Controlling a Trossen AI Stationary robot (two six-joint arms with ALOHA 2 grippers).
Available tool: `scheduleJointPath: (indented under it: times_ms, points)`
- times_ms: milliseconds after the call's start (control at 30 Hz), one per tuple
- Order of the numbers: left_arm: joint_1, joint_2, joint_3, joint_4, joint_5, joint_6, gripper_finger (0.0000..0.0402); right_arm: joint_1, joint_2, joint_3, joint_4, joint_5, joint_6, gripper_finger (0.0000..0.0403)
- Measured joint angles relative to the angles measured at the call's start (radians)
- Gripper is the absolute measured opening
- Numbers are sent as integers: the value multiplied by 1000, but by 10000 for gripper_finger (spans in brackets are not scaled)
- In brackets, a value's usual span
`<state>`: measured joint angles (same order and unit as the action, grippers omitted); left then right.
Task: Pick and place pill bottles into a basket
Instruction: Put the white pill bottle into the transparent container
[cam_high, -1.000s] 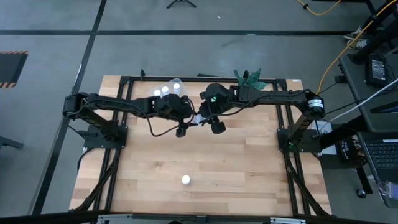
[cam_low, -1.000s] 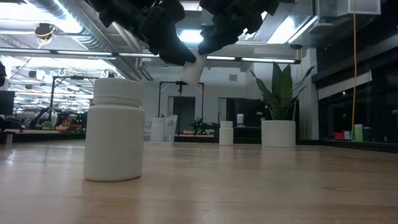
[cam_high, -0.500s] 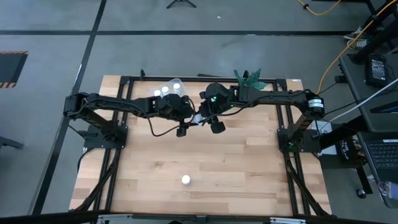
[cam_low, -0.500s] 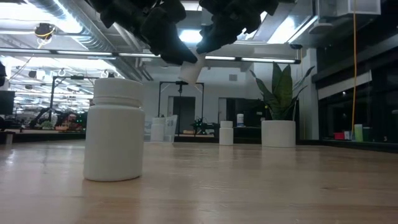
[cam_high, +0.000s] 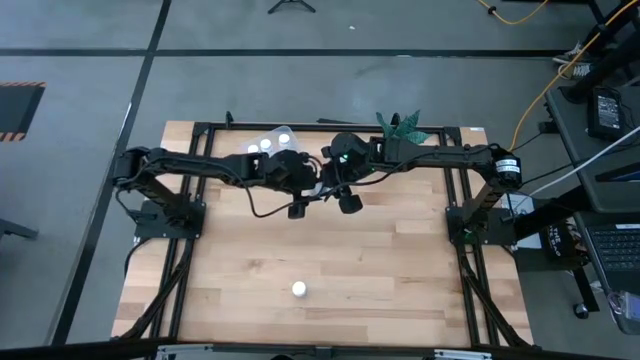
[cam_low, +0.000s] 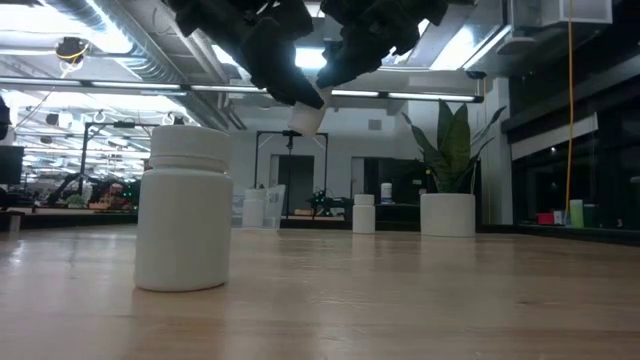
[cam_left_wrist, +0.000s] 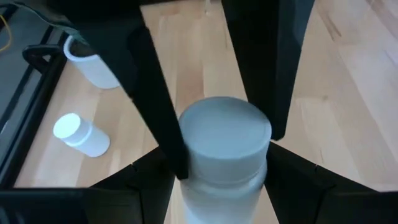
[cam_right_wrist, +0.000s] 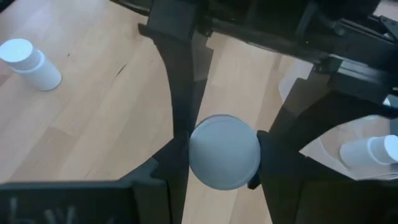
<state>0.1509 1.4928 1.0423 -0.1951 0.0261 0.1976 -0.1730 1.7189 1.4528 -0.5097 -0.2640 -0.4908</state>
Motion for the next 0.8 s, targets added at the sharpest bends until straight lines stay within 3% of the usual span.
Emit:
scheduleJointPath:
  times_ms: [800]
  points:
    - [0, 14, 38, -70, -8, 25, 219, 0, 2, 1, -33, 2, 0, 150]
